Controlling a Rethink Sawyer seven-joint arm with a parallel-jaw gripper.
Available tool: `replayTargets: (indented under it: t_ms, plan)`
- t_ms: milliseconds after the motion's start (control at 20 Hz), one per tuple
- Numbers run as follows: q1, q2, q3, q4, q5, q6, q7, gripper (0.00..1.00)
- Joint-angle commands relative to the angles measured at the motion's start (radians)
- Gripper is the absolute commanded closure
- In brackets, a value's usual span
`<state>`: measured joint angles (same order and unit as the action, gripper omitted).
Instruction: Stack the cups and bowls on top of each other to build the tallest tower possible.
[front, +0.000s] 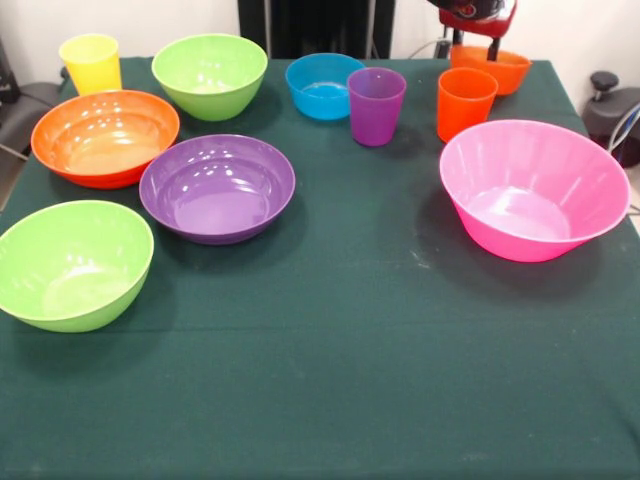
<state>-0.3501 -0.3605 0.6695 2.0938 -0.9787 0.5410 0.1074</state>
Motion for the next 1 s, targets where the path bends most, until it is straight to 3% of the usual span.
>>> replayTargets:
  t_ms: [50, 400, 1000]
  plan:
    - [0.040, 0.057, -0.063, -0.153, -0.122, -0.077, 0.133, 0.00]
    - [0.061, 0.087, -0.080, -0.175, -0.132, -0.091, 0.144, 0.00]
    - [0.067, 0.064, -0.085, -0.166, -0.110, -0.106, 0.159, 0.00]
